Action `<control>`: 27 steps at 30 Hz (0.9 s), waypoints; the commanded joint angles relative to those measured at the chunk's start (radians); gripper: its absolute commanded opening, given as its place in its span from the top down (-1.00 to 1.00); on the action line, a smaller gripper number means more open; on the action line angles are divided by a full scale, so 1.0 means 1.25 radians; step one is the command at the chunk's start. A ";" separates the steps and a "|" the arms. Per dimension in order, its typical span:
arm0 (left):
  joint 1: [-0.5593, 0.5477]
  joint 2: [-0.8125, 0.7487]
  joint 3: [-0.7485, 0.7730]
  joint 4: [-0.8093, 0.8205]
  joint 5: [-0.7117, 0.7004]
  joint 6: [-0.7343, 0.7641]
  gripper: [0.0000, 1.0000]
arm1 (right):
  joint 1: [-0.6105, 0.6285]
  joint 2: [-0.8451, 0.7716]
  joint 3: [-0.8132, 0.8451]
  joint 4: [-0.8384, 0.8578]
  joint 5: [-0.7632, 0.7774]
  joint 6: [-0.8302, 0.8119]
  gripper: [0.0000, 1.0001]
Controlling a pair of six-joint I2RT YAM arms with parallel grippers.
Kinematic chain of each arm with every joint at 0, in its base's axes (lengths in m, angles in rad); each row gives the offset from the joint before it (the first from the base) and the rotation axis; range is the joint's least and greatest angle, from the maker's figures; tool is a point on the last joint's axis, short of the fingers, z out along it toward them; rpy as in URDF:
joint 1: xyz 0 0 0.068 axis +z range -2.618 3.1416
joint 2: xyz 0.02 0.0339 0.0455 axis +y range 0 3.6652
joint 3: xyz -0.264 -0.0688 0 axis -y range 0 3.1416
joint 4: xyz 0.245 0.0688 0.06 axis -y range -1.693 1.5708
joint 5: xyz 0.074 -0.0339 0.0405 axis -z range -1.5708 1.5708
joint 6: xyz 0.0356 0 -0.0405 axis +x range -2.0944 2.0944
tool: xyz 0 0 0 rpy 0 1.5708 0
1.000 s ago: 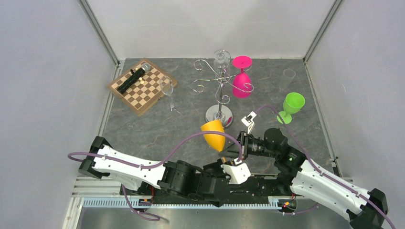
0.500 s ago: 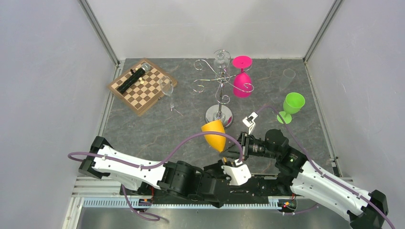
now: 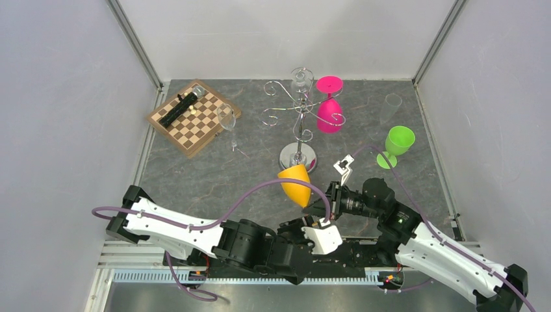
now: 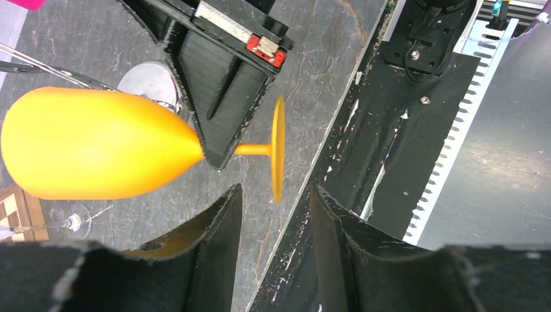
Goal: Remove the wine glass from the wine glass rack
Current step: Place the wine glass at the center of the board.
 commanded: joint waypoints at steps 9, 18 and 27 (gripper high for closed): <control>0.033 -0.079 -0.018 0.052 0.059 -0.073 -0.08 | -0.001 -0.041 0.080 -0.209 0.105 -0.271 1.00; 0.140 -0.140 -0.071 0.099 0.186 -0.102 -0.14 | -0.001 0.016 0.190 -0.338 0.204 -0.463 1.00; 0.310 -0.242 -0.150 0.145 0.352 -0.177 -0.31 | -0.001 0.088 0.254 -0.348 0.258 -0.594 1.00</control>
